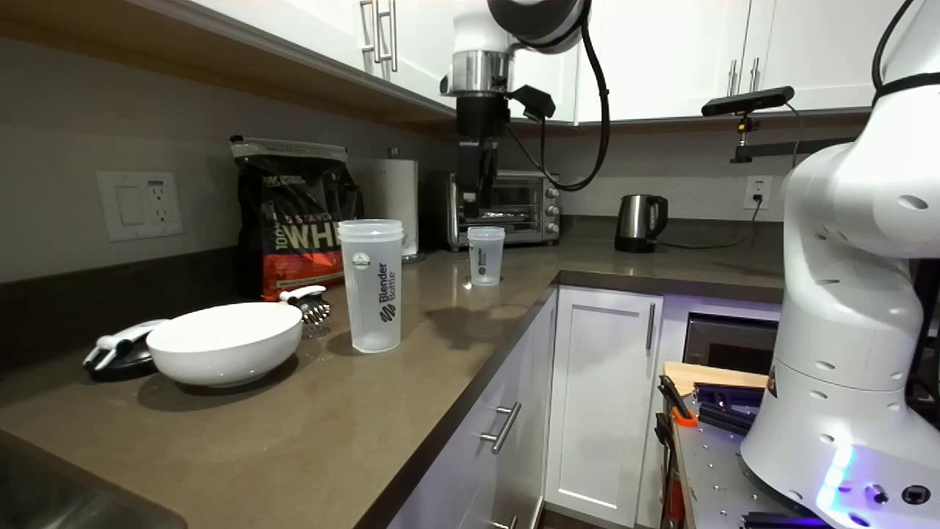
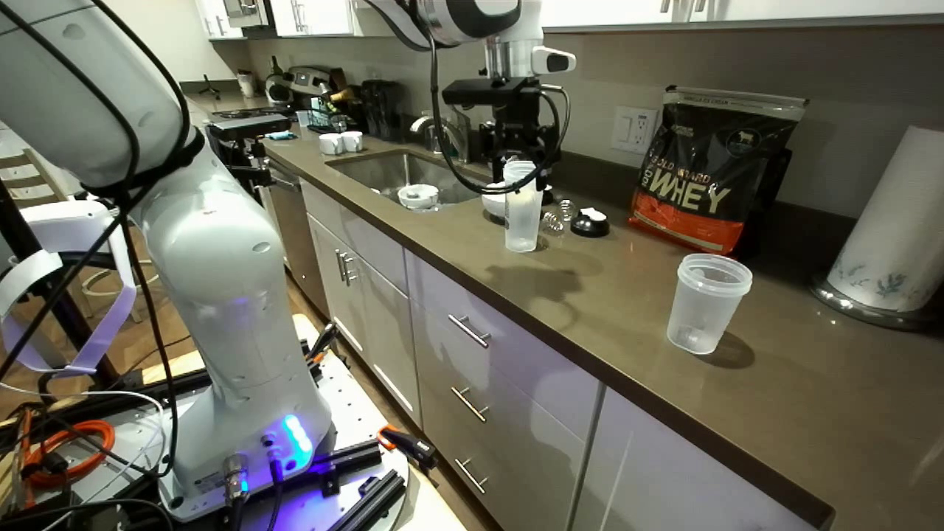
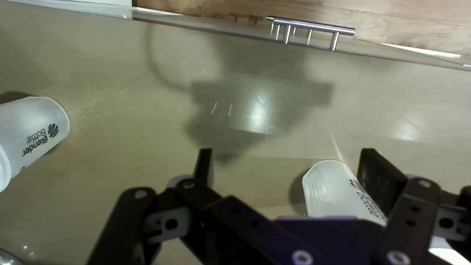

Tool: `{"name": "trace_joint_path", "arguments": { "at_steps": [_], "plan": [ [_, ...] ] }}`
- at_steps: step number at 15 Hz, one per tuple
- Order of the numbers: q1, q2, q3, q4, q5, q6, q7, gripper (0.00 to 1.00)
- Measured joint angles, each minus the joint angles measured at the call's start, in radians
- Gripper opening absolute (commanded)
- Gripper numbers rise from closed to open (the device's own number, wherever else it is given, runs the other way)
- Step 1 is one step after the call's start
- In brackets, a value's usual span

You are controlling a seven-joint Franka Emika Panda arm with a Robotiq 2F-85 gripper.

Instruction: Move the clear bottle on the left to the right

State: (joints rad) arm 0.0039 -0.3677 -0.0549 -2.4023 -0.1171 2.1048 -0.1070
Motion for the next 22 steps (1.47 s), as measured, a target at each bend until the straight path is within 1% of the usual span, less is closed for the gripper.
{"name": "trace_joint_path", "arguments": {
  "at_steps": [3, 7, 10, 13, 17, 18, 19, 22],
  "plan": [
    [0.001, 0.006, 0.011, 0.000, 0.006, 0.013, 0.008, 1.00],
    [0.017, 0.030, 0.029, 0.017, 0.066, 0.072, 0.029, 1.00],
    [0.029, 0.064, 0.042, 0.062, 0.098, 0.107, 0.048, 1.00],
    [0.029, 0.109, 0.049, 0.126, 0.120, 0.113, 0.070, 1.00],
    [0.029, 0.192, 0.050, 0.186, 0.152, 0.160, 0.137, 1.00],
    [0.029, 0.216, 0.051, 0.196, 0.160, 0.177, 0.151, 0.79],
    [0.029, 0.240, 0.052, 0.204, 0.166, 0.190, 0.161, 0.74],
    [0.029, 0.300, 0.054, 0.227, 0.172, 0.217, 0.185, 0.53]
  ]
}}
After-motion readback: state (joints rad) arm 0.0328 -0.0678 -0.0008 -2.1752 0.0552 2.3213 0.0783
